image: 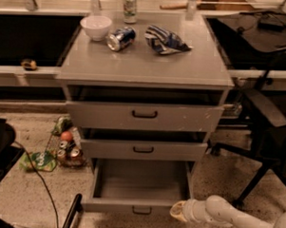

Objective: Close bottom drawer

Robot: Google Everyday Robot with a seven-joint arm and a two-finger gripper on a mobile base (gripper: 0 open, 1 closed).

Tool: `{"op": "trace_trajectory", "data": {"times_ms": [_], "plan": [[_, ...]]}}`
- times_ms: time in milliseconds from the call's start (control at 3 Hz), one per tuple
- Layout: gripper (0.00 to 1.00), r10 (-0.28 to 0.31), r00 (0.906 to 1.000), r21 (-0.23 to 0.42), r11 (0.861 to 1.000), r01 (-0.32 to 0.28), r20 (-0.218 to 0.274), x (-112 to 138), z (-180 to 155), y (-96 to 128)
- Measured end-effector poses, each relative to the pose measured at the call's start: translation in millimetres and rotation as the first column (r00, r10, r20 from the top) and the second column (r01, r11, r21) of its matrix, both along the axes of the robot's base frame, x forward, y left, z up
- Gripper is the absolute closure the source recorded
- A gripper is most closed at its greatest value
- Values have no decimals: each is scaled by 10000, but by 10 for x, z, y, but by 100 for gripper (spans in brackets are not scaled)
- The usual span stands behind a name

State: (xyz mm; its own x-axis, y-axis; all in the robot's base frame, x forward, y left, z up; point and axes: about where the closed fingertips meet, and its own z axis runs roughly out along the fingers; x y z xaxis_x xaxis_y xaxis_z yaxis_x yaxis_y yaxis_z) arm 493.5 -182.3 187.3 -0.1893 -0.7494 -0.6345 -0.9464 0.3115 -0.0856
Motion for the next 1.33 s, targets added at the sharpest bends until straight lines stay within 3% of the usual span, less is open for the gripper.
{"op": "trace_trajectory", "data": {"times_ms": [333, 667, 1000, 1333], "plan": [[100, 48, 9998, 390, 9992, -56, 185, 156, -69, 103], [100, 44, 9998, 393, 9992, -51, 183, 157, -70, 104], [100, -1284, 9916, 1065, 9859, 1291, -139, 274, -117, 136], [100, -1659, 9856, 1321, 9767, 1689, -338, 306, -143, 166]]}}
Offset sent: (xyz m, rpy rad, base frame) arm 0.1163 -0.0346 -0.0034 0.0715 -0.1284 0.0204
